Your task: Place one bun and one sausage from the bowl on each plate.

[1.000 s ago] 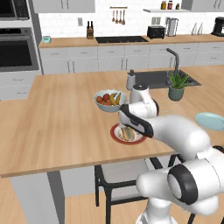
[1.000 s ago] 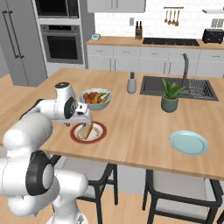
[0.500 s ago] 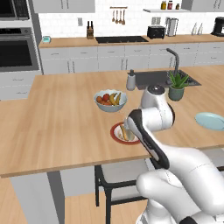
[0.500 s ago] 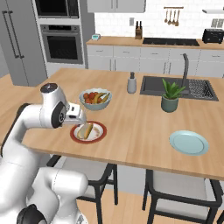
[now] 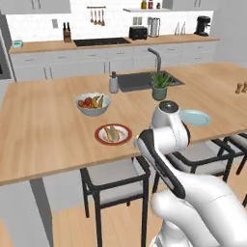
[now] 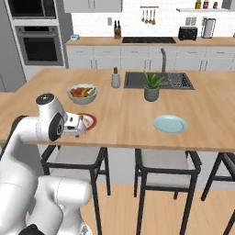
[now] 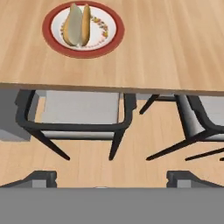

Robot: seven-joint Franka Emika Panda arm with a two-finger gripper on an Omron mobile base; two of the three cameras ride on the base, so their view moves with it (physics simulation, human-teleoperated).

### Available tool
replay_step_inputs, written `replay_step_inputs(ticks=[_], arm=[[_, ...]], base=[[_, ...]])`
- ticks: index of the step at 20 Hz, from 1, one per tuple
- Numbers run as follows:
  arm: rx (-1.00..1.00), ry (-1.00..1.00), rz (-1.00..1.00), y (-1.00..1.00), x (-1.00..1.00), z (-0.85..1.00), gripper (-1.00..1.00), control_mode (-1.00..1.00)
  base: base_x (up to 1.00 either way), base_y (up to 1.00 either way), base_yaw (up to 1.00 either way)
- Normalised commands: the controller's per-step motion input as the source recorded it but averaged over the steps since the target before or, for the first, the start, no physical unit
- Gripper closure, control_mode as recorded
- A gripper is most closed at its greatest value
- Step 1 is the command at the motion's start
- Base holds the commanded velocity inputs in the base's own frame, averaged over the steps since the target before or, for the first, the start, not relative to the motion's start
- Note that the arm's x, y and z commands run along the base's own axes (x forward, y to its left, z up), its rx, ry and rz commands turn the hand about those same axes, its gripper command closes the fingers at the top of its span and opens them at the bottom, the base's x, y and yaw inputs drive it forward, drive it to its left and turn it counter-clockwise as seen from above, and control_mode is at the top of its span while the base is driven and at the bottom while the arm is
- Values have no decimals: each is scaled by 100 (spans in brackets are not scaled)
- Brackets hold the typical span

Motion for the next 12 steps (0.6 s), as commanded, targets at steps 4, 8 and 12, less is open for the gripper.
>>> replay_step_inputs(ticks=[4, 8, 12], arm=[[0, 0, 0, 0, 0, 0, -100, 100], [0, 0, 0, 0, 0, 0, -100, 100], [0, 0, 0, 0, 0, 0, -100, 100]], base=[[-11, -88, -54], [13, -100, -42], [41, -100, -15]])
